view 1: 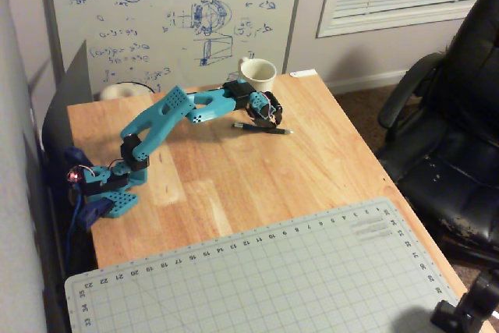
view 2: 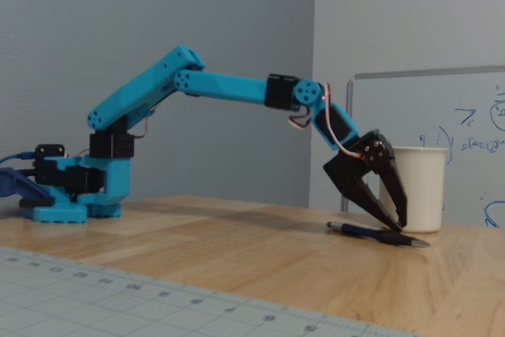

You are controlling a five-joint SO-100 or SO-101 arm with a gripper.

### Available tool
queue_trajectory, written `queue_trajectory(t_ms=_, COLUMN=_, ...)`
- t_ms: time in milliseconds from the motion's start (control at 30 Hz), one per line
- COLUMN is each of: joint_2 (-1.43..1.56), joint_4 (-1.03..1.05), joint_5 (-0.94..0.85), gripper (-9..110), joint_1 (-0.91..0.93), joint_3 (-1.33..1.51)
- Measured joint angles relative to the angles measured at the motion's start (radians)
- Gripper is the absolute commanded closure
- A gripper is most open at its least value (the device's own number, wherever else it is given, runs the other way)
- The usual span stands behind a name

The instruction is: Touch the pen.

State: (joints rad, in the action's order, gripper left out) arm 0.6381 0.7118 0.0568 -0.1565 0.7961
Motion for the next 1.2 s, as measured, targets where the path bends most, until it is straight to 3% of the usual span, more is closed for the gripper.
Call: queue_trajectory(t_ms=1200, joint_2=0.000, joint_4=0.000, joint_5=0.000, gripper=101, joint_1=0.020, joint_3=0.000)
